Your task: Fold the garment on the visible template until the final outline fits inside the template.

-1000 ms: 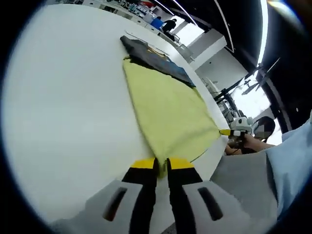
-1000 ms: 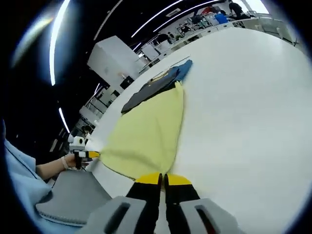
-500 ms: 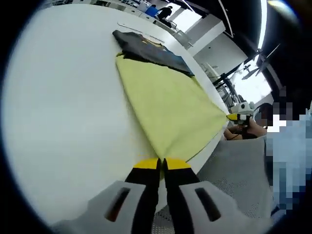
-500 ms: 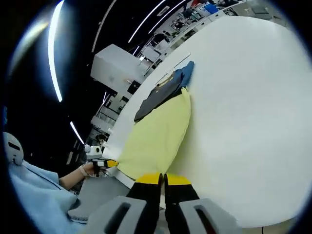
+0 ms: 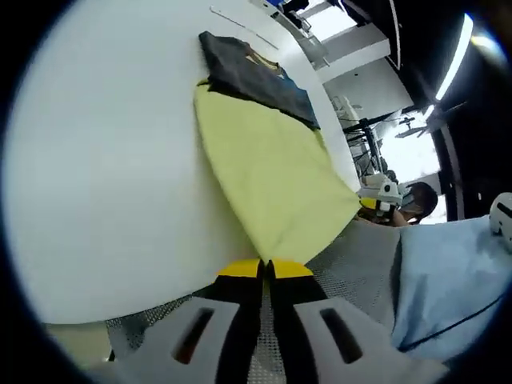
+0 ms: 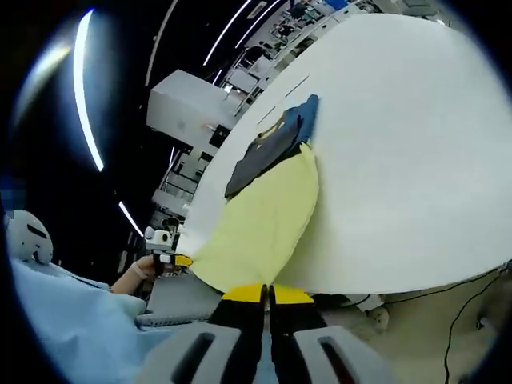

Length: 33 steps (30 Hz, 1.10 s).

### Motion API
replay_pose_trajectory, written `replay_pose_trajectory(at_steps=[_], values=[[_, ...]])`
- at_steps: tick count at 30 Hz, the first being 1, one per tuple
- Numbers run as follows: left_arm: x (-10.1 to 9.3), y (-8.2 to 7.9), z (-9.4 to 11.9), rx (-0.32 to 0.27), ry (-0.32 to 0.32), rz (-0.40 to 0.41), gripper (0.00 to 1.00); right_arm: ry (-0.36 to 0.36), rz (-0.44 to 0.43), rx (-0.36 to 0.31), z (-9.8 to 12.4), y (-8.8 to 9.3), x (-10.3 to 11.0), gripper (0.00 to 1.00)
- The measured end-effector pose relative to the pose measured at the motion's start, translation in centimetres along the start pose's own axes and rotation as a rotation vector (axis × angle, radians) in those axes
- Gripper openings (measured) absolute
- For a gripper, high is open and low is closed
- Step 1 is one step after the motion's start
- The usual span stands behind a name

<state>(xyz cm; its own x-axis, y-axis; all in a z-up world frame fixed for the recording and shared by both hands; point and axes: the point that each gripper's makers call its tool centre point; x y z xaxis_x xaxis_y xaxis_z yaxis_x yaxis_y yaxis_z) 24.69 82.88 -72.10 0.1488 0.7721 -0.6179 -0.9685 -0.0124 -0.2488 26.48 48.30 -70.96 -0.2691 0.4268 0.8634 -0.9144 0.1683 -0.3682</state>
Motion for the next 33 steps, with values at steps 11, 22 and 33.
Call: replay_pose_trajectory(at_steps=[11, 22, 33], values=[[-0.9, 0.6, -0.5, 0.045, 0.025, -0.008, 0.0, -0.03, -0.064, -0.011, 0.4, -0.3, 0.4, 0.0], [-1.9, -11.2, 1.5, -0.263, 0.107, 0.048, 0.0, -0.173, -0.098, -0.225, -1.8, -10.4, 2.7, 0.0], [-1.6, -20.5, 1.4, -0.437, 0.121, 0.045, 0.0, -0.205, -0.053, -0.3, -4.9, -18.8, 2.6, 0.0]])
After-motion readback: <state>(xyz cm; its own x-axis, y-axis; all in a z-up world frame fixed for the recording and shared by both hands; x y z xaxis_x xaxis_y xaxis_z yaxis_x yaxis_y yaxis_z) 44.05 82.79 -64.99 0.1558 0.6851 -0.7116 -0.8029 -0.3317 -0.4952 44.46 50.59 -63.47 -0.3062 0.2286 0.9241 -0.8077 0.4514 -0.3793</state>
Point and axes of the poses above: the point that each gripper's makers call its tool centre point, and the gripper's own axes: z roughly backward along the fingers, x roughly to its left, y roughly out of its underside, and after that the axes turned 8 degrees about -y, right-handed
